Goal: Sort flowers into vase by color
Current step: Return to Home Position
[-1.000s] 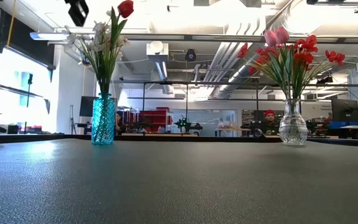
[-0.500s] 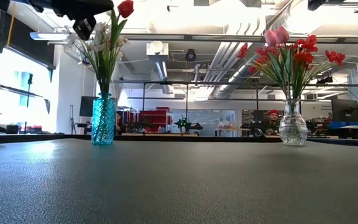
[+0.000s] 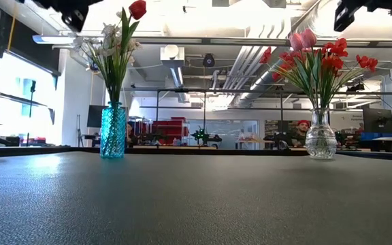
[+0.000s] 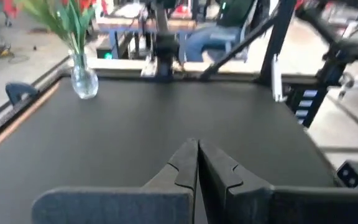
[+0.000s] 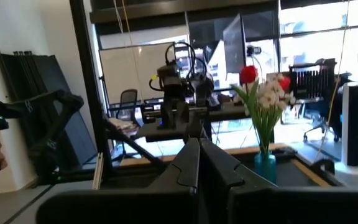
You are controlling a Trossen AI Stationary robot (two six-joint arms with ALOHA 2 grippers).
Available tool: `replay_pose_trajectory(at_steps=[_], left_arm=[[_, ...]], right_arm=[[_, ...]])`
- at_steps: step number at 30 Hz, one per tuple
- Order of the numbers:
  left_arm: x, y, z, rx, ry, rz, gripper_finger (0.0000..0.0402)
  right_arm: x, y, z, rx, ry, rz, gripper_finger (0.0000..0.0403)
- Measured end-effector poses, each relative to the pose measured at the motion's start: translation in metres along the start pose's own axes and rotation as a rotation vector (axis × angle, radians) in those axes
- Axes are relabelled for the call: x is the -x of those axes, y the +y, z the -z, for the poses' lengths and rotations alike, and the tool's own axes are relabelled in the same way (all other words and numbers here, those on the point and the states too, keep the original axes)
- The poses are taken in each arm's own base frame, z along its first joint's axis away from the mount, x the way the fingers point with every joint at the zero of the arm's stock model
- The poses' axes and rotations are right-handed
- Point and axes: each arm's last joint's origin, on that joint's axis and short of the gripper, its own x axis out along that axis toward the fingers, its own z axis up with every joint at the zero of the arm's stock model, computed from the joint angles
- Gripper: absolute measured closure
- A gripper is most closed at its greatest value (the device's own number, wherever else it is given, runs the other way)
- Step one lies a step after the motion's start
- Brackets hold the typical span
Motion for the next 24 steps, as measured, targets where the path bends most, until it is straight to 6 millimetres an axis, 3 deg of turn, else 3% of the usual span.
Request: replay_pose_trajectory(at_steps=[4, 9, 11, 15, 19, 24], left_arm=[[0.006, 0.001, -0.003, -0.016, -0.029, 0.058, 0.0401], [-0.018, 0.005, 0.017, -0.020, -0.175, 0.202, 0.0401], [-0.024, 0.010, 0.021, -0.012, -0.238, 0.196, 0.0401], [-0.033, 0.028, 0.031, -0.029, -0.194, 0.146, 0.0401], [-0.032, 0.039, 0.029, -0.006, -0.198, 0.209, 0.0401], [-0.016, 0.041, 0.034, -0.043, -0.140, 0.221, 0.0401]], right_arm=[[0.001, 0.000, -0.006, 0.036, -0.023, -0.001, 0.0403], [0.000, -0.002, -0.004, 0.089, -0.009, 0.022, 0.0403], [0.000, -0.004, -0.006, 0.085, -0.023, 0.036, 0.0403], [0.001, -0.005, -0.005, 0.088, -0.012, 0.076, 0.0403], [0.004, -0.008, 0.000, 0.094, 0.043, 0.130, 0.0403], [0.009, -0.001, -0.001, -0.045, 0.025, -0.024, 0.0403]])
